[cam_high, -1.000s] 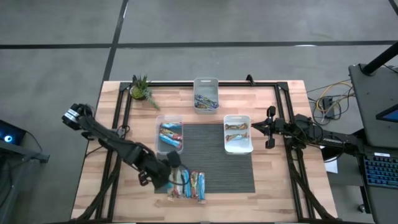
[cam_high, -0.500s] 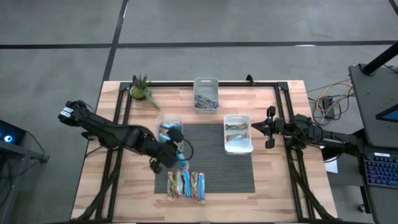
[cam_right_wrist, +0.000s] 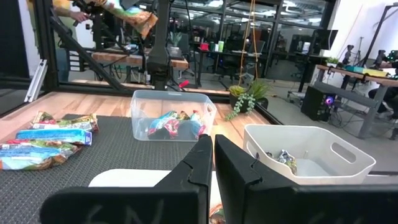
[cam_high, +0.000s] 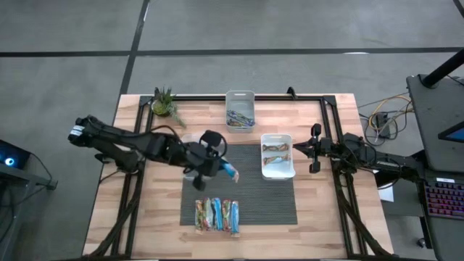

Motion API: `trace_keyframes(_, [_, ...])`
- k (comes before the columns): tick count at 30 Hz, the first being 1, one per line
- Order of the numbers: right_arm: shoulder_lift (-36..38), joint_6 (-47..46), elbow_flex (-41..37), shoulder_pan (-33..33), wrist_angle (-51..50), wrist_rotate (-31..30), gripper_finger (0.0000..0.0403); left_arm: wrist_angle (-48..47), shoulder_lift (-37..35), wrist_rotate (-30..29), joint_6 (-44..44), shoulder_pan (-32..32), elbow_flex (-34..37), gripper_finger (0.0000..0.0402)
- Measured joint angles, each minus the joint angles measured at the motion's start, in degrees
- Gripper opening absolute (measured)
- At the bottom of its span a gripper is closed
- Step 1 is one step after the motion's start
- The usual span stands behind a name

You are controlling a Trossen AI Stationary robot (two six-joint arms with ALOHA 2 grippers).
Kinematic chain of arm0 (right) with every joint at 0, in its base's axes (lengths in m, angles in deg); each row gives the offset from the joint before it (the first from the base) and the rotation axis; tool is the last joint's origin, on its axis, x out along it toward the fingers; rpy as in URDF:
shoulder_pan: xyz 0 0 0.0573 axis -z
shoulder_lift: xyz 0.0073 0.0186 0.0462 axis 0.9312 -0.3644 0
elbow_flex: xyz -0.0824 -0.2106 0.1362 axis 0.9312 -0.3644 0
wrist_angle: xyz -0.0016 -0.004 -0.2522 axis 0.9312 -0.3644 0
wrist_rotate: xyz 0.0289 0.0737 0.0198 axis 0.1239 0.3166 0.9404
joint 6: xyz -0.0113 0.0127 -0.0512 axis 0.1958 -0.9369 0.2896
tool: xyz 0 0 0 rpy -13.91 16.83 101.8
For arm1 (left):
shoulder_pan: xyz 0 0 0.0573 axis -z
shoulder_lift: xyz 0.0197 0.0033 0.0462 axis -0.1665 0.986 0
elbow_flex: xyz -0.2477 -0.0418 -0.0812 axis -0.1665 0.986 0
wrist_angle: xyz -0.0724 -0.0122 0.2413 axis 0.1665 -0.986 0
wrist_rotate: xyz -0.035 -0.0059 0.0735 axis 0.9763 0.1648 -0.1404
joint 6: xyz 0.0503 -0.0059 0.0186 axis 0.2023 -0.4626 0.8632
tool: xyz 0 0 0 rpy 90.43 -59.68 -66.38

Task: Pick and place Granola Bars by type
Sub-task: Put the yellow granola bar into the white bin

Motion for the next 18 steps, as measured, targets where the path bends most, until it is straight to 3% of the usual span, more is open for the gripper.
trace_keyframes(7, [0.00,0.04,0.00,0.00,0.00,0.01,0.0009,5.69,0.64,9.85,0.02,-2.46,0.00,0.0053])
trace_keyframes(18, [0.00,-0.19,-0.01,0.02,0.00,0.00,0.0009,16.98,5.48,11.66,-3.75,-8.72,0.00,0.0053])
